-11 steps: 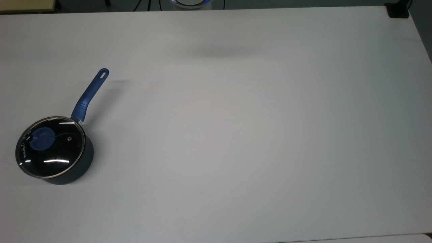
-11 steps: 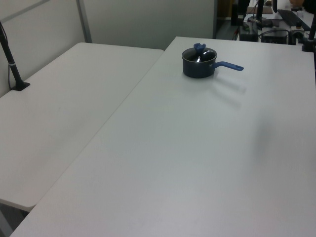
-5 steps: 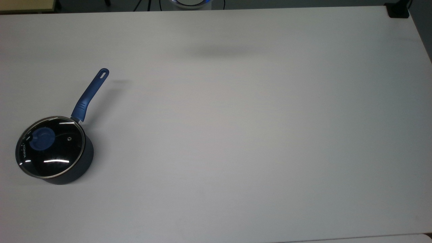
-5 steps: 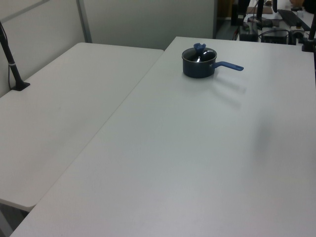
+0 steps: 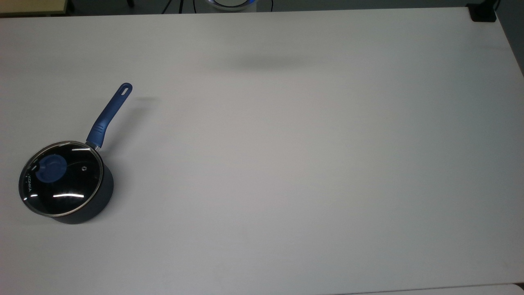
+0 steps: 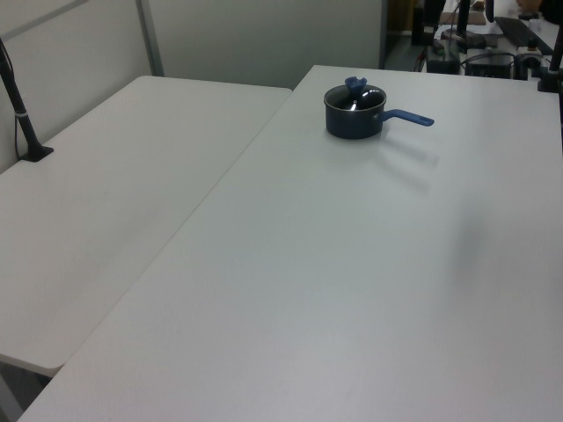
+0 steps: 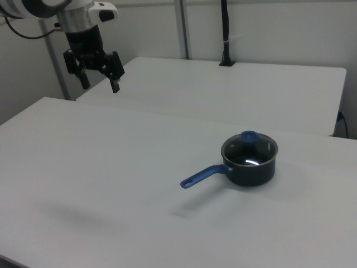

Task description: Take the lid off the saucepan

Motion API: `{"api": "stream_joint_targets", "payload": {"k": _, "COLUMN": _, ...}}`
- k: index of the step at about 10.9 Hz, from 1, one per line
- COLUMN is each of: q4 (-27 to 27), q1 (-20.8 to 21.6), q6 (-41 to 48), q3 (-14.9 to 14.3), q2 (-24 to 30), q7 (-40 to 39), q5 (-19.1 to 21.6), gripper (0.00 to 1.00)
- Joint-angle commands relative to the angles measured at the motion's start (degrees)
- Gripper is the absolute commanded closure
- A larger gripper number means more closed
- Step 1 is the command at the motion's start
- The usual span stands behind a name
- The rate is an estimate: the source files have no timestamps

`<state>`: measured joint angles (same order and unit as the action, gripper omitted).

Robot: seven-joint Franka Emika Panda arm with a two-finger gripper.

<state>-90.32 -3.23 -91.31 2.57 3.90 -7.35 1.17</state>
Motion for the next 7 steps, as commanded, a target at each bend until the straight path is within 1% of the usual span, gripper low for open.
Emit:
{"api": "stream_joint_targets", "payload": {"k": 1, "q4": -2.31, "q1": 0.77, "q6": -1.59, "q3": -0.81, "q2": 1.81, "q7": 0.32, "q5": 0.51, "gripper": 0.00}}
{"api": "stream_joint_targets", "payload": {"k": 5, "q4": -2.66, "q1": -0.19, "q6": -0.71, "q3": -0.90, "q2": 1.81, "q7": 0.41, "q5": -0.28, "gripper": 0.00}}
{"api": "stream_joint_targets", "payload": {"k": 6, "q4": -3.36, "q1": -0.19, "q6": -0.88, "q3": -0.81, "q2": 1.46, "q7": 0.15, "q5": -4.12, "gripper": 0.00}}
{"api": "stream_joint_targets", "payload": {"k": 7, "q4": -3.28, "q1": -0.37, "q6": -1.32, "q3": -0.72, "q2": 0.59, "q7": -0.73, "q5": -7.03, "gripper": 0.00}}
